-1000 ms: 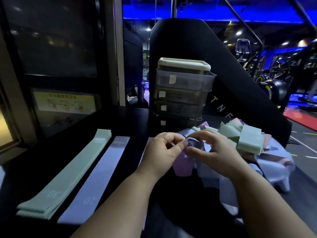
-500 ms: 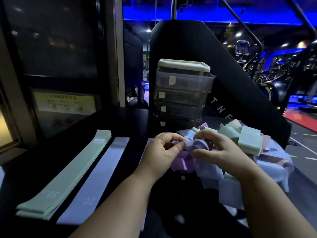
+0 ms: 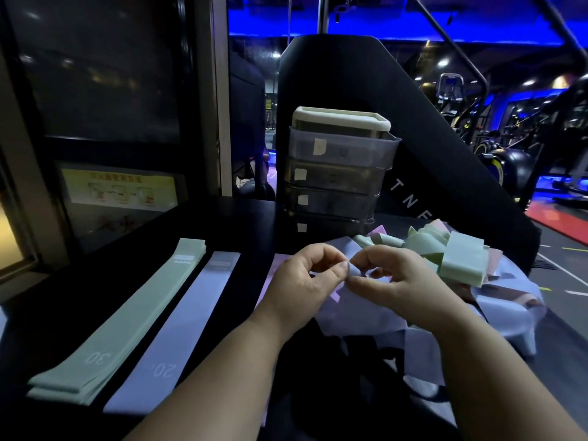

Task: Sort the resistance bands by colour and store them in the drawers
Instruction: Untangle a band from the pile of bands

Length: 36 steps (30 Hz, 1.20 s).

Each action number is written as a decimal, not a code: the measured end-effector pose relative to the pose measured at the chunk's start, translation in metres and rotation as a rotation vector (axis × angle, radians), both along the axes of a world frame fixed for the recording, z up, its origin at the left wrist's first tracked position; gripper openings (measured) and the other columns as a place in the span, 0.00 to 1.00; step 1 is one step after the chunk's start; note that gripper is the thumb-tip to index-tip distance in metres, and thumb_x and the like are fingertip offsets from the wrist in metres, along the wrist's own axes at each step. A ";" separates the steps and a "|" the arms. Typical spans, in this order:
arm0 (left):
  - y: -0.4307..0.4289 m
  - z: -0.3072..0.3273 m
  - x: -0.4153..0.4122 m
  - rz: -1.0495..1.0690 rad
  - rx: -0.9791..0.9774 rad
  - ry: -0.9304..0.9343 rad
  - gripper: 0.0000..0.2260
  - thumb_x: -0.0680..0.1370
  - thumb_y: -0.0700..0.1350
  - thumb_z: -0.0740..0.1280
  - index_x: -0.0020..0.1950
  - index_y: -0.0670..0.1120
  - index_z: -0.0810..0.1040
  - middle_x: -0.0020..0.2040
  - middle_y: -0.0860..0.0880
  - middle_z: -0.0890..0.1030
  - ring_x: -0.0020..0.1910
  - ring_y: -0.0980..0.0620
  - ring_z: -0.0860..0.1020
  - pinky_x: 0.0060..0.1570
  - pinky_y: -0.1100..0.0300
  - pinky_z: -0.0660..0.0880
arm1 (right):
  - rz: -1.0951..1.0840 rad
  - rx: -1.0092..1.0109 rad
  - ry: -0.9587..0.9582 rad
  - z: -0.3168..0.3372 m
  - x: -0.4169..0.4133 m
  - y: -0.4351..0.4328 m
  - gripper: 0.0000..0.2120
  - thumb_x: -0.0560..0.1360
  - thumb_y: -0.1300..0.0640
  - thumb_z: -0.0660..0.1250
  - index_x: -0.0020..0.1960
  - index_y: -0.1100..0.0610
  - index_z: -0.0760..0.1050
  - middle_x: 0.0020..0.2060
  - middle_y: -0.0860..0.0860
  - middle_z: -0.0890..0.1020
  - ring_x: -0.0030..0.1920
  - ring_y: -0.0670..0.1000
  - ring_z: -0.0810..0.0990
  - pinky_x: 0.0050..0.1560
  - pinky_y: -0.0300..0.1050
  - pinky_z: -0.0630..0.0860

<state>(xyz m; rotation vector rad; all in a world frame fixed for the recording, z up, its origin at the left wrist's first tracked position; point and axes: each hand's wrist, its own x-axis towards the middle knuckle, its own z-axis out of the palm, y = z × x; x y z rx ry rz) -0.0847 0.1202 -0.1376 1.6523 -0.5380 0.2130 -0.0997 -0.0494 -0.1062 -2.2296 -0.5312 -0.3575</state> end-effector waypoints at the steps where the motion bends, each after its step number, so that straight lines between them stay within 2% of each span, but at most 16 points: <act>1: 0.000 0.001 -0.001 0.003 -0.003 -0.006 0.04 0.79 0.42 0.67 0.47 0.44 0.81 0.44 0.50 0.83 0.44 0.58 0.78 0.47 0.68 0.73 | 0.003 -0.008 -0.009 0.000 -0.001 0.001 0.02 0.71 0.55 0.74 0.41 0.51 0.81 0.36 0.43 0.82 0.37 0.39 0.77 0.41 0.38 0.74; 4: -0.001 0.002 -0.002 0.017 -0.028 -0.014 0.05 0.78 0.41 0.68 0.42 0.45 0.79 0.39 0.49 0.81 0.39 0.60 0.76 0.44 0.68 0.72 | 0.022 0.023 -0.005 0.001 -0.002 0.001 0.05 0.69 0.53 0.76 0.42 0.50 0.81 0.37 0.43 0.82 0.39 0.38 0.77 0.40 0.31 0.71; 7: 0.000 0.000 0.000 0.056 -0.037 -0.001 0.10 0.76 0.41 0.70 0.37 0.48 0.75 0.31 0.58 0.75 0.33 0.62 0.72 0.39 0.69 0.70 | 0.030 0.011 -0.013 0.001 -0.001 0.001 0.13 0.64 0.47 0.80 0.43 0.49 0.80 0.39 0.41 0.82 0.42 0.39 0.78 0.42 0.30 0.71; 9: -0.001 0.000 0.002 0.057 -0.035 0.012 0.12 0.76 0.41 0.71 0.35 0.48 0.73 0.29 0.59 0.72 0.31 0.61 0.70 0.36 0.68 0.69 | 0.005 -0.027 -0.042 0.000 0.001 0.000 0.15 0.62 0.45 0.80 0.43 0.49 0.79 0.39 0.42 0.81 0.43 0.40 0.78 0.40 0.30 0.69; 14: -0.002 -0.002 0.003 0.019 -0.075 0.069 0.15 0.75 0.40 0.73 0.34 0.48 0.69 0.28 0.58 0.70 0.28 0.60 0.68 0.31 0.69 0.67 | -0.037 -0.072 -0.108 -0.004 0.004 0.001 0.08 0.66 0.59 0.76 0.37 0.49 0.79 0.34 0.43 0.78 0.39 0.42 0.74 0.37 0.32 0.66; 17: -0.002 -0.003 0.004 -0.006 -0.065 0.054 0.13 0.73 0.41 0.73 0.35 0.51 0.71 0.31 0.56 0.72 0.33 0.57 0.71 0.36 0.64 0.70 | -0.024 -0.070 -0.097 -0.005 0.005 0.002 0.10 0.67 0.64 0.74 0.41 0.51 0.79 0.33 0.43 0.78 0.35 0.41 0.74 0.35 0.31 0.67; 19: -0.002 -0.003 0.003 -0.027 -0.050 0.044 0.10 0.73 0.38 0.72 0.41 0.51 0.74 0.36 0.58 0.75 0.36 0.58 0.73 0.40 0.65 0.72 | 0.011 -0.021 -0.085 -0.008 0.006 0.003 0.13 0.67 0.65 0.74 0.47 0.51 0.78 0.36 0.45 0.79 0.35 0.41 0.75 0.34 0.30 0.68; 23: -0.002 -0.001 0.000 -0.063 -0.075 0.047 0.15 0.74 0.33 0.70 0.53 0.50 0.73 0.50 0.54 0.78 0.42 0.60 0.78 0.45 0.62 0.77 | 0.051 0.011 -0.074 -0.015 0.010 0.004 0.22 0.67 0.63 0.75 0.56 0.46 0.75 0.42 0.44 0.79 0.44 0.43 0.78 0.37 0.34 0.73; 26: -0.001 0.000 -0.002 -0.055 -0.131 0.058 0.16 0.74 0.34 0.72 0.54 0.49 0.71 0.50 0.54 0.77 0.42 0.60 0.80 0.49 0.59 0.78 | 0.064 0.000 -0.086 -0.015 0.012 0.003 0.23 0.69 0.63 0.74 0.58 0.44 0.76 0.42 0.43 0.79 0.45 0.44 0.78 0.40 0.33 0.73; 28: -0.001 0.001 -0.002 -0.024 -0.158 0.043 0.17 0.72 0.36 0.75 0.54 0.48 0.72 0.49 0.55 0.77 0.44 0.59 0.79 0.52 0.58 0.78 | 0.054 -0.006 -0.115 -0.014 0.014 0.000 0.20 0.70 0.63 0.73 0.57 0.45 0.78 0.41 0.44 0.79 0.45 0.45 0.78 0.41 0.32 0.71; 31: -0.002 0.000 0.002 0.078 -0.196 0.011 0.16 0.71 0.37 0.76 0.52 0.45 0.72 0.46 0.51 0.76 0.44 0.58 0.77 0.50 0.62 0.77 | 0.003 -0.057 -0.234 -0.014 0.016 -0.001 0.11 0.70 0.60 0.74 0.43 0.44 0.79 0.39 0.43 0.78 0.44 0.44 0.77 0.41 0.33 0.69; 32: -0.002 0.000 0.003 0.116 -0.212 -0.005 0.15 0.71 0.38 0.76 0.50 0.45 0.73 0.44 0.51 0.76 0.42 0.58 0.76 0.48 0.63 0.76 | -0.024 -0.051 -0.262 -0.014 0.016 0.000 0.10 0.70 0.59 0.75 0.40 0.44 0.78 0.38 0.42 0.78 0.44 0.44 0.76 0.41 0.33 0.68; 34: -0.001 0.001 0.004 0.159 -0.219 -0.017 0.14 0.70 0.44 0.76 0.48 0.46 0.73 0.41 0.52 0.76 0.39 0.59 0.75 0.44 0.64 0.75 | -0.069 0.002 -0.304 -0.014 0.016 0.000 0.12 0.70 0.57 0.76 0.38 0.42 0.76 0.40 0.42 0.78 0.44 0.43 0.77 0.41 0.33 0.69; 36: -0.001 0.000 0.005 0.088 -0.226 0.025 0.17 0.67 0.48 0.76 0.50 0.47 0.74 0.43 0.53 0.78 0.43 0.59 0.77 0.46 0.62 0.75 | -0.080 0.117 -0.305 -0.011 0.016 0.000 0.08 0.69 0.53 0.74 0.39 0.42 0.76 0.43 0.42 0.79 0.46 0.44 0.78 0.44 0.37 0.73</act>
